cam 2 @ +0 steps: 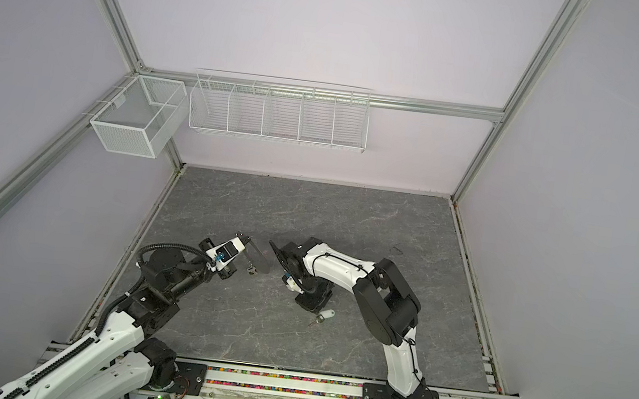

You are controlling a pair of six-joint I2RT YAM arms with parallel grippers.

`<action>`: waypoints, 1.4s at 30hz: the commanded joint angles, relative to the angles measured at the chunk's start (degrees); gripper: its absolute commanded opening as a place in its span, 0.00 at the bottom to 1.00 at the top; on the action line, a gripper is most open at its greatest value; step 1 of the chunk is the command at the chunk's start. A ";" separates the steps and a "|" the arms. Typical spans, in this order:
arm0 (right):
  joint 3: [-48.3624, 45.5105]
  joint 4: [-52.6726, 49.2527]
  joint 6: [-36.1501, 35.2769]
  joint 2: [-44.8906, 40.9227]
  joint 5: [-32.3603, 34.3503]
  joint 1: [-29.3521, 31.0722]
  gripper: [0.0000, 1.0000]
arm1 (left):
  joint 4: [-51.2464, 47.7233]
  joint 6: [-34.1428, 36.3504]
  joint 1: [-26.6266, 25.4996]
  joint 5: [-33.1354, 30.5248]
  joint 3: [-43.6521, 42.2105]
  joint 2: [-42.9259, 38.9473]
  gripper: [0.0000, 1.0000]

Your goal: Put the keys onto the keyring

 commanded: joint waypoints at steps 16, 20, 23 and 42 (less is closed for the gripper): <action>-31.50 34.33 11.96 -30.85 -3.92 -3.97 0.34 | 4.11 -0.46 0.28 1.54 0.52 2.23 0.00; -33.97 34.72 14.24 -31.28 -4.07 -3.76 0.33 | 4.46 -0.65 0.28 1.95 0.69 2.69 0.00; -34.77 35.30 15.78 -32.37 -2.33 -1.92 0.32 | 4.80 -0.68 0.23 2.05 0.70 3.00 0.00; -57.72 63.30 24.76 -45.99 5.60 4.92 0.28 | 8.42 -1.20 0.27 3.70 0.69 6.06 0.00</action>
